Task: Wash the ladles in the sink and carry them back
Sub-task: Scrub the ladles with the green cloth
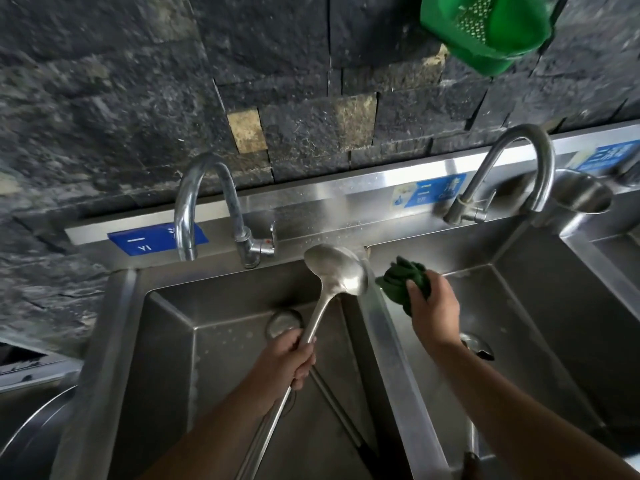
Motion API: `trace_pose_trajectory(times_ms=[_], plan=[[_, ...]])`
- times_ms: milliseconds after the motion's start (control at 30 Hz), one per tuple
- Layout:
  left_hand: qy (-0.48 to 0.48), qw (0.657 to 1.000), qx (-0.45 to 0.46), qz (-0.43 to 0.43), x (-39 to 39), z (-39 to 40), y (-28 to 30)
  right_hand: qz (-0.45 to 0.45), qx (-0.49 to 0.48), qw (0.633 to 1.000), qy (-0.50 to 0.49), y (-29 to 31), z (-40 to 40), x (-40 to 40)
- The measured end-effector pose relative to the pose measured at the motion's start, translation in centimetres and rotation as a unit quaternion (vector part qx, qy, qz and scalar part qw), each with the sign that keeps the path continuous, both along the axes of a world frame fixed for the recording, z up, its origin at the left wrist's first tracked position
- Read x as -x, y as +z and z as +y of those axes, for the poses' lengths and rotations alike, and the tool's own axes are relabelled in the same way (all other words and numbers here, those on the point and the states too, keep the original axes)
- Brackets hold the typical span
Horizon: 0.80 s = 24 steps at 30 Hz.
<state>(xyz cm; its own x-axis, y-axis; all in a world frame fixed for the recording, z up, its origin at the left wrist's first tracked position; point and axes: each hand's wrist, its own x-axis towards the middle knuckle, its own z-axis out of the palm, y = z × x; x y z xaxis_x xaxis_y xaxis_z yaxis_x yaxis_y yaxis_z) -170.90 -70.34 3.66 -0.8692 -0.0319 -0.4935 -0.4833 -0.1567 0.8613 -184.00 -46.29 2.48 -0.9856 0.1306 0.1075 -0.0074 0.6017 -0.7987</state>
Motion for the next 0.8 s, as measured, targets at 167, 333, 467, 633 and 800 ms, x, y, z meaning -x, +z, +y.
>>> trace_pose_trajectory(times_ms=[167,333,467,633,800], plan=[[-0.025,0.997,0.061,0.041,-0.6,2.7,2.7,0.160,-0.033,0.976,0.141,6.4,-3.4,-1.2],[-0.034,0.996,0.061,0.059,-1.6,3.8,5.3,0.179,-0.352,0.889,0.232,9.5,-6.1,-2.6],[-0.034,0.994,0.076,0.066,-3.5,3.6,7.2,0.138,-0.348,0.896,0.240,11.7,-6.4,-2.8],[-0.068,0.981,0.126,0.127,-5.7,2.6,9.8,0.066,-0.263,0.927,0.261,14.7,-6.3,-1.0],[-0.109,0.971,0.149,0.153,-7.7,1.4,10.4,-0.064,-0.074,0.977,0.188,16.2,-4.7,-0.3]])
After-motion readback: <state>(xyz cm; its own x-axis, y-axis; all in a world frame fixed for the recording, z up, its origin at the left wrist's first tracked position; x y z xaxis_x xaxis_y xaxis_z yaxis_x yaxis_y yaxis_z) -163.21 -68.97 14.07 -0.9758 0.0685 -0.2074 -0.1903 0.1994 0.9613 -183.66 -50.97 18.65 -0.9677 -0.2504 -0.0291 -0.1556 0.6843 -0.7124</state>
